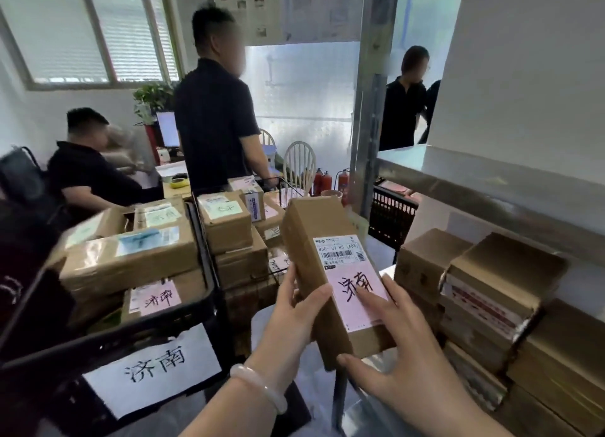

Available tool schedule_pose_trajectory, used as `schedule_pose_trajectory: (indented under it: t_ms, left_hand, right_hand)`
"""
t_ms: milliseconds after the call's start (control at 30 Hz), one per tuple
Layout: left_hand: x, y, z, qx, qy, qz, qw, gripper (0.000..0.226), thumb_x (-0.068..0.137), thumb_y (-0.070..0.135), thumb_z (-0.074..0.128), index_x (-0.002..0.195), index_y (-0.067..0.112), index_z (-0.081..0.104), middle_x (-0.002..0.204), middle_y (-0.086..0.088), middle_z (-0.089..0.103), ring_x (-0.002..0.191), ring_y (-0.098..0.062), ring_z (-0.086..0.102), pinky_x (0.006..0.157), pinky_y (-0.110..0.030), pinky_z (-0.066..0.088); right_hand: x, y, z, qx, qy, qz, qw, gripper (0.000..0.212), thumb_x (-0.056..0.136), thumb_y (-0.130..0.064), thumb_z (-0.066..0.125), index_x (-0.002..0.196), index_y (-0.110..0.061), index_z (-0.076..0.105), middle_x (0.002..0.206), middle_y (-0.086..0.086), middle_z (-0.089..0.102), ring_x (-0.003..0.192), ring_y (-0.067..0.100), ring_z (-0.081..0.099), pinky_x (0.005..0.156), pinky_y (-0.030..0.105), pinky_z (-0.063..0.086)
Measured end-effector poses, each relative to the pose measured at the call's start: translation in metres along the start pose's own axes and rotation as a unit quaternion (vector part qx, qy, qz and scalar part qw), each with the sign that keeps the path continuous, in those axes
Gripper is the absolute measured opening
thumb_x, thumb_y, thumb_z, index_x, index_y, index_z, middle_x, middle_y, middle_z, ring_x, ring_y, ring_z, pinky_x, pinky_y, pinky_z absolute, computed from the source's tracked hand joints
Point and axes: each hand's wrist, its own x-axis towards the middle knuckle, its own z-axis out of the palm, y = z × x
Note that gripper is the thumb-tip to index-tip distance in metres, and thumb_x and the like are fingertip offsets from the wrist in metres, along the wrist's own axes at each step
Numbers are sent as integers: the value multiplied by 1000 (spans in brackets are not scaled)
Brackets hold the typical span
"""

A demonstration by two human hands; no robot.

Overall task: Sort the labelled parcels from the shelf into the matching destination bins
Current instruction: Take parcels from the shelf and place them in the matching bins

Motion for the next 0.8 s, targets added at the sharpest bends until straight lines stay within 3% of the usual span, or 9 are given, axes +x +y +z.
schedule_pose_trajectory:
  t_ms: [133, 233, 300, 367, 467, 600, 733, 800]
  left_hand:
    - [16, 36, -49, 65, 61, 64, 994, 109, 57, 58, 85, 150, 41, 31, 125, 6, 66, 102, -5, 69, 81, -29, 60]
    - [20, 65, -96, 105, 100, 96, 985, 97, 57, 70, 81, 142, 47, 41, 135, 11, 55, 106, -1, 64, 74, -18, 57]
    - [22, 79, -129, 133, 146, 109, 974, 85, 61, 71, 79, 136, 49, 46, 139, 9, 53, 118, -9, 59, 90, -29, 56]
    - [27, 91, -164, 160, 203, 112, 959, 77, 74, 62, 75, 141, 42, 45, 143, 2, 49, 125, -17, 55, 102, -42, 50]
    - [34, 104, -206, 189, 244, 99, 946, 67, 88, 48, 67, 147, 36, 39, 143, -5, 49, 124, -24, 56, 105, -47, 46]
    - [41, 113, -248, 213, 255, 80, 940, 60, 91, 48, 62, 146, 40, 38, 146, -3, 45, 125, -27, 55, 104, -49, 47]
    - [45, 119, -288, 243, 265, 76, 930, 54, 91, 48, 61, 142, 43, 43, 143, 4, 48, 125, -16, 54, 102, -40, 49]
    - [47, 123, -307, 234, 286, 93, 925, 49, 90, 47, 62, 136, 46, 46, 137, 7, 51, 114, -3, 56, 89, -20, 49]
  right_hand:
    - [52, -23, 32, 24, -11, -53, 998, 82, 65, -58, 78, 134, -64, 33, 157, -27, 7, 143, -4, 11, 115, 26, 22]
    - [92, -42, 64, 54, -27, -82, 995, 77, 68, -57, 78, 128, -71, 32, 153, -34, 5, 139, -17, 2, 115, 22, 19]
    - [117, -56, 88, 61, -38, -95, 993, 73, 69, -57, 78, 124, -72, 33, 147, -40, 4, 133, -24, -2, 110, 13, 18]
    - [140, -73, 112, 76, -55, -99, 991, 72, 68, -58, 78, 125, -69, 35, 147, -36, 10, 140, -12, 4, 113, 22, 26]
    - [171, -98, 145, 48, -71, -101, 991, 80, 66, -68, 69, 137, -60, 34, 157, -22, 12, 146, 7, 10, 118, 35, 24]
    - [205, -124, 185, 45, -76, -91, 992, 85, 70, -64, 71, 144, -50, 33, 160, -16, 9, 145, 12, 13, 117, 39, 23]
    - [224, -138, 217, 41, -97, -97, 990, 84, 71, -62, 72, 144, -53, 30, 159, -21, 4, 143, 7, 9, 114, 32, 17]
    - [228, -139, 229, 51, -134, -131, 981, 84, 70, -61, 72, 141, -59, 28, 154, -29, 1, 139, -1, 7, 112, 28, 13]
